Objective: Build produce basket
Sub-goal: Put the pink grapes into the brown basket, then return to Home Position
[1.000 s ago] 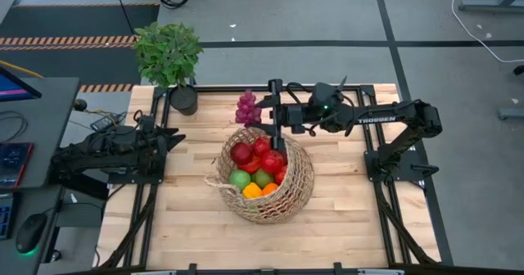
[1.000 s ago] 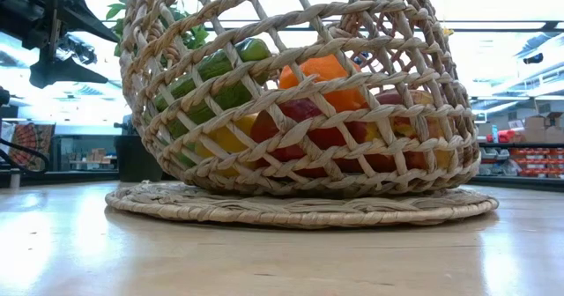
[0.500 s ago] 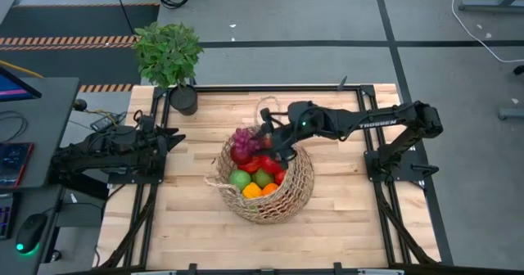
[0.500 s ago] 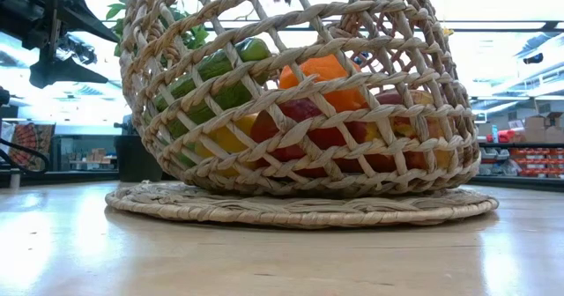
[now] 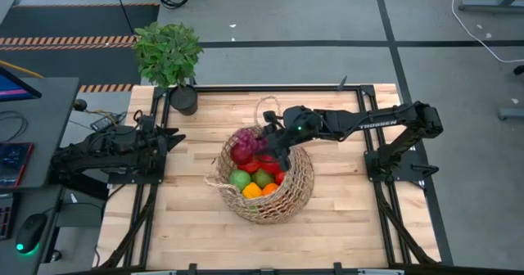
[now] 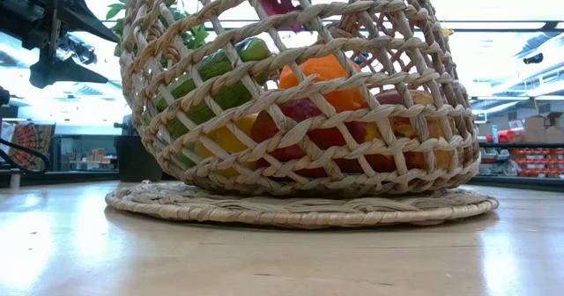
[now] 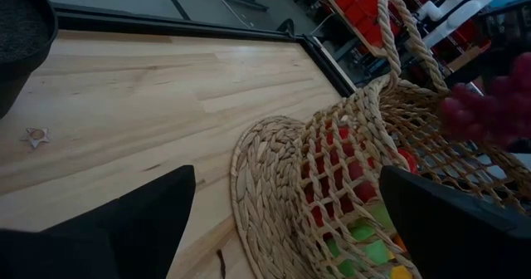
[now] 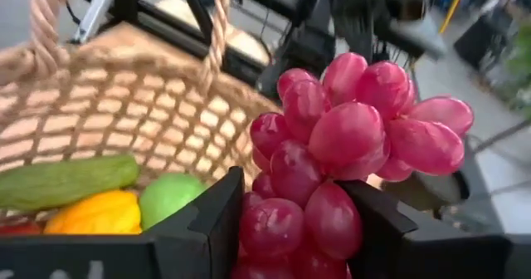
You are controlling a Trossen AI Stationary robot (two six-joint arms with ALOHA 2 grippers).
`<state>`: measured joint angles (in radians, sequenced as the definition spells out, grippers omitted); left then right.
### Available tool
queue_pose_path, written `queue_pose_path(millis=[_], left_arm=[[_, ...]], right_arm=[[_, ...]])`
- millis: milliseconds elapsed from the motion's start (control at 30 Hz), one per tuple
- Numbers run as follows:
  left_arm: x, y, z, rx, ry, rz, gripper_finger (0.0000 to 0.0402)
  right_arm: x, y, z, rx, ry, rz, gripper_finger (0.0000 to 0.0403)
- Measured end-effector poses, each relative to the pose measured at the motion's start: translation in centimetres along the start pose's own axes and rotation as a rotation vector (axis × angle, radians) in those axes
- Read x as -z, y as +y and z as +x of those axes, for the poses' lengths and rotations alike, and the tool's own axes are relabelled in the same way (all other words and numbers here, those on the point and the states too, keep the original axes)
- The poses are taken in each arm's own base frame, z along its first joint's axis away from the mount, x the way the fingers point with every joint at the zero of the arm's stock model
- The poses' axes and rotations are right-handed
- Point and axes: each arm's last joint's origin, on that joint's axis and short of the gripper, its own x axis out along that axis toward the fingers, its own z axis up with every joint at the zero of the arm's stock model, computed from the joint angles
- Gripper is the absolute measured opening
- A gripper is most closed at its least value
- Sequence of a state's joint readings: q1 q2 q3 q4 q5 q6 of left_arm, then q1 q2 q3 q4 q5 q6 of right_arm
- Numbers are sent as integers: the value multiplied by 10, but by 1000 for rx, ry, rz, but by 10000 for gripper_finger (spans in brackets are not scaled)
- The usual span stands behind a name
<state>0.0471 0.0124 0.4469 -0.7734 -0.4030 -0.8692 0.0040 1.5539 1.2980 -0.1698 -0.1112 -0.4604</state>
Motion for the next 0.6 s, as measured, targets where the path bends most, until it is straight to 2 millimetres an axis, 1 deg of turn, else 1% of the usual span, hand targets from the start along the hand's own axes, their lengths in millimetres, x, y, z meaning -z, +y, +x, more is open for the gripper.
queue_pose_path(millis=[133, 367, 500, 600], left_arm=[[0, 0, 0, 0, 0, 0, 390], [0, 0, 0, 0, 0, 0, 390], [0, 0, 0, 0, 0, 0, 390], [0, 0, 0, 0, 0, 0, 390]], right_arm=[[1, 1, 0, -9, 14, 67, 205], [0, 0, 0, -11, 2, 158, 282], [-5, -2, 0, 9, -53, 229, 325], [-15, -7, -5, 36, -147, 307, 346]])
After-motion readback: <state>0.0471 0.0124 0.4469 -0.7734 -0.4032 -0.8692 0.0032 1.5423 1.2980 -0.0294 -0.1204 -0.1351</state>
